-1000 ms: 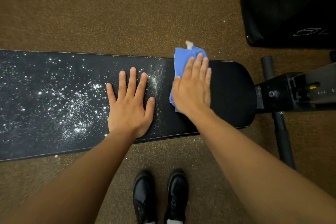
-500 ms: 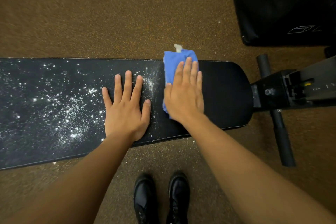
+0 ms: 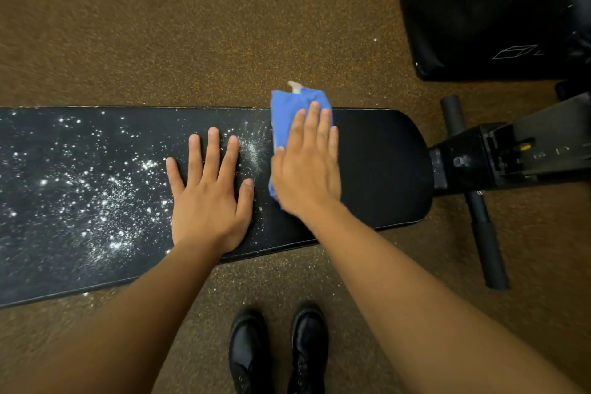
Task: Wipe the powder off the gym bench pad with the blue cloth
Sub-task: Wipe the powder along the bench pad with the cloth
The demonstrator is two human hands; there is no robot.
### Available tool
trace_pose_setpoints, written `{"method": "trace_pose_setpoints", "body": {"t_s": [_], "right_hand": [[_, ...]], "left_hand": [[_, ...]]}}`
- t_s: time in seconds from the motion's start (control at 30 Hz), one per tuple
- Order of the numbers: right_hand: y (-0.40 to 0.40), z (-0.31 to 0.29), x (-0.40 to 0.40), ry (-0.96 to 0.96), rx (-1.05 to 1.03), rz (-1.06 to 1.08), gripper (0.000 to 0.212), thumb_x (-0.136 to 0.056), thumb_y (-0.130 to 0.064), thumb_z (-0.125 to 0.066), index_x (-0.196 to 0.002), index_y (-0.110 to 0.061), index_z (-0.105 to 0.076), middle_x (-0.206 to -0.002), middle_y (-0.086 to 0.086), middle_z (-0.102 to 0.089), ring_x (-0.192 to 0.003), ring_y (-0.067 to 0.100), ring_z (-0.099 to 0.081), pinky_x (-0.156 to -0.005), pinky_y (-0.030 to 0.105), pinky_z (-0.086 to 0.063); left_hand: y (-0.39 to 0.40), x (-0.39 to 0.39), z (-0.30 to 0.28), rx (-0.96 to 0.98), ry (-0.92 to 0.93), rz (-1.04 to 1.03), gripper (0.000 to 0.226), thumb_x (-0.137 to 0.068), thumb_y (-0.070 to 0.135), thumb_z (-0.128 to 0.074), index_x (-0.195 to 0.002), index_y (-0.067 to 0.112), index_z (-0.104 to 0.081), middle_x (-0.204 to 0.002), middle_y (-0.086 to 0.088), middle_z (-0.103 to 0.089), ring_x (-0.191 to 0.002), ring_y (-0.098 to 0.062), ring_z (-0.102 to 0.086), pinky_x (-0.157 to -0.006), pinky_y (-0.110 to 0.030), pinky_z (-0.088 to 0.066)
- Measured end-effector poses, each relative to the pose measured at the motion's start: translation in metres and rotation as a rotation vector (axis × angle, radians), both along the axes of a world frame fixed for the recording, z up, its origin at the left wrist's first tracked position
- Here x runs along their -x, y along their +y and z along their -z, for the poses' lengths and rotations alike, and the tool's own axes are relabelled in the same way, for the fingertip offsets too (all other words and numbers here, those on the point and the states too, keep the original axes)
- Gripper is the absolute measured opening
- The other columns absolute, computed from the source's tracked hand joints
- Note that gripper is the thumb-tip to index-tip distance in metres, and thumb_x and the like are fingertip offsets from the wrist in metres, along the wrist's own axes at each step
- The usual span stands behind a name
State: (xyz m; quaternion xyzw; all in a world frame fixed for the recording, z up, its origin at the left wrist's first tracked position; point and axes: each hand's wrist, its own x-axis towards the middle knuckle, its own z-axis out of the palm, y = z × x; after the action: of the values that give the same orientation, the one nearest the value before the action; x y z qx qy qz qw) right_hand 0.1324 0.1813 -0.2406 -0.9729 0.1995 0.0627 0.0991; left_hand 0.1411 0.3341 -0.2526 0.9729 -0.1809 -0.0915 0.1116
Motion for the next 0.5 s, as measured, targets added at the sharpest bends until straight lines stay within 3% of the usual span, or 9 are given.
{"method": "trace_pose_setpoints", "body": {"t_s": [0.2,0.3,0.43,0.5], "right_hand": [[0.008,0.000,0.083,0.052,-0.011,-0.324,0.066,-0.099,-0.038,-0.013,-0.152,-0.003,0.002,-0.160,0.018,0.009,-0.148,0.033,0.012,-0.120,0.048,0.001],[-0.023,0.001,0.075,0.088,0.032,-0.221,0.066,-0.098,-0.038,-0.012,-0.152,-0.003,0.003,-0.161,0.018,0.010,-0.148,0.032,0.012,-0.121,0.046,0.001],[-0.022,0.000,0.011,0.041,0.027,0.019,0.068,-0.100,-0.035,-0.025,-0.153,0.000,-0.001,-0.162,0.020,0.006,-0.149,0.034,0.009,-0.121,0.046,0.001],[-0.003,0.000,-0.008,0.027,0.000,0.002,0.068,-0.101,-0.035,-0.026,-0.153,0.000,0.001,-0.161,0.021,0.008,-0.149,0.034,0.011,-0.121,0.047,0.002]], "left_hand": [[0.001,-0.001,-0.002,0.021,0.005,-0.003,0.067,-0.096,0.050,-0.020,-0.157,0.024,-0.011,-0.165,-0.001,0.002,-0.151,-0.021,0.012,-0.119,-0.056,0.006],[0.001,0.000,-0.002,0.001,0.003,-0.001,0.066,-0.097,0.051,-0.018,-0.157,0.025,-0.009,-0.165,0.000,0.003,-0.150,-0.021,0.014,-0.119,-0.056,0.006],[0.000,0.001,-0.002,-0.009,0.001,-0.003,0.065,-0.098,0.050,-0.019,-0.157,0.026,-0.008,-0.165,0.000,0.004,-0.150,-0.021,0.014,-0.119,-0.056,0.007],[-0.001,0.000,-0.002,-0.015,-0.001,-0.002,0.066,-0.097,0.050,-0.019,-0.157,0.025,-0.008,-0.165,0.000,0.004,-0.150,-0.021,0.014,-0.119,-0.056,0.006]]}}
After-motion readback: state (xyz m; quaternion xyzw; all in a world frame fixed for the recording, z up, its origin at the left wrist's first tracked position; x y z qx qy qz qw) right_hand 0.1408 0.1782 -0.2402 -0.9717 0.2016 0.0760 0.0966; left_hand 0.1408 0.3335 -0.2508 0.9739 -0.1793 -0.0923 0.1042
